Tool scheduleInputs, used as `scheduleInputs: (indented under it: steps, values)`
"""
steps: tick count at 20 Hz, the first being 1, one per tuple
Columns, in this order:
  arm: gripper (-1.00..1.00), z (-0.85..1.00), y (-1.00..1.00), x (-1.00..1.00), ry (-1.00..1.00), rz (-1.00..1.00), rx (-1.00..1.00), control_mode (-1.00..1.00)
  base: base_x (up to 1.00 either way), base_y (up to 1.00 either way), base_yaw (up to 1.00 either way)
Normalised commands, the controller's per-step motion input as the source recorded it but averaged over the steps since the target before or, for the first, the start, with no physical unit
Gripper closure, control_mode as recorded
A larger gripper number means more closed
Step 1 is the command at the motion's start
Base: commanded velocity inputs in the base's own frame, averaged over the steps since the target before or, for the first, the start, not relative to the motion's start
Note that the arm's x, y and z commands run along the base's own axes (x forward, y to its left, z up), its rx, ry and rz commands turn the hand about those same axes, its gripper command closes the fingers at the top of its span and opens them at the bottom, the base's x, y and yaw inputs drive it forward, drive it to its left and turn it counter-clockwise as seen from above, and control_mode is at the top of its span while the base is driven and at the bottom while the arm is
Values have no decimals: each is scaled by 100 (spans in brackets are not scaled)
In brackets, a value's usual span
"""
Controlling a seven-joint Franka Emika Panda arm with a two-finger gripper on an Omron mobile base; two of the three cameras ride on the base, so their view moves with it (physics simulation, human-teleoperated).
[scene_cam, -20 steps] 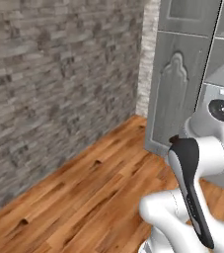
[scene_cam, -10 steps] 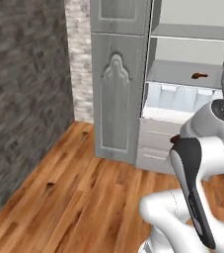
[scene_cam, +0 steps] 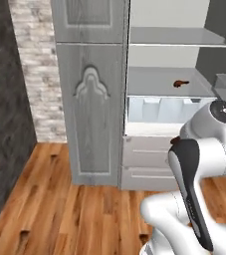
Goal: Place the chicken drumstick on the counter behind the older chicken drumstick on the same shelf of the fridge to maintain FIFO order. Close the fridge door when finished.
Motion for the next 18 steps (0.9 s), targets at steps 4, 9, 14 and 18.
scheduleInputs:
  steps: [4, 9, 14, 18]
  values:
    - [100, 0, 0, 0, 0, 0, 0, 100, 85, 0, -41]
    - [100, 0, 0, 0, 0, 0, 0, 100, 78, 22, -41]
    - [100, 0, 0, 0, 0, 0, 0, 100, 58, 33, -34]
    - [100, 0, 0, 0, 0, 0, 0, 100, 75, 18, -30]
